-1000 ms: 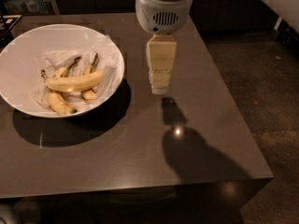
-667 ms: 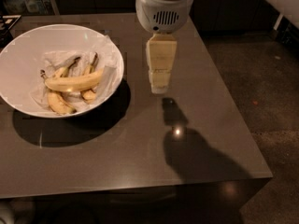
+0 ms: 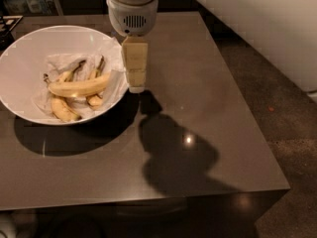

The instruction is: Pick banana from white bowl

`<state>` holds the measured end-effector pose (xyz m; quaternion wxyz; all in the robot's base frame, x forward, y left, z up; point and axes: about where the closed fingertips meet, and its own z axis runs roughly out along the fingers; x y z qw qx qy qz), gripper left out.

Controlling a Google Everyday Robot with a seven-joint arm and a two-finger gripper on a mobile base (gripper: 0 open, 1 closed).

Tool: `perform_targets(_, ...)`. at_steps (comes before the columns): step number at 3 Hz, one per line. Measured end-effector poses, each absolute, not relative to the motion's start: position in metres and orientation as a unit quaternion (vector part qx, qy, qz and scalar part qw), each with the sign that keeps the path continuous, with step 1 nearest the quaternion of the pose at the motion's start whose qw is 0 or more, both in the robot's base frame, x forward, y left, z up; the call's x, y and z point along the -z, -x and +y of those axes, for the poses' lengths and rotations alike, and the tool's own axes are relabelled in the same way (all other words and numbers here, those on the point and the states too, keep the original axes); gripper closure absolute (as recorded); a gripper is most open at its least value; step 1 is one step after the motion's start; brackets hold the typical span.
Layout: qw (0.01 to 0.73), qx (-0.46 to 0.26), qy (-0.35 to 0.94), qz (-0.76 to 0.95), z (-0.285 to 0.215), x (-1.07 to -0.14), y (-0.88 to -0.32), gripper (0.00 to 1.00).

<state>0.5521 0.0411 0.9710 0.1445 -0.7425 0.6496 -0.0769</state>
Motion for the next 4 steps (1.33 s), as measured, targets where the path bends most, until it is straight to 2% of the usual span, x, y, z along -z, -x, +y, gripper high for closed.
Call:
perform_targets(1, 0.12, 0.053, 0.767, 0.628, 0.071, -0.949, -0.563, 0.0)
perform_targets(4, 0.149, 0.02, 0.765, 0.626, 0.083, -0.978, -0.546, 0.0)
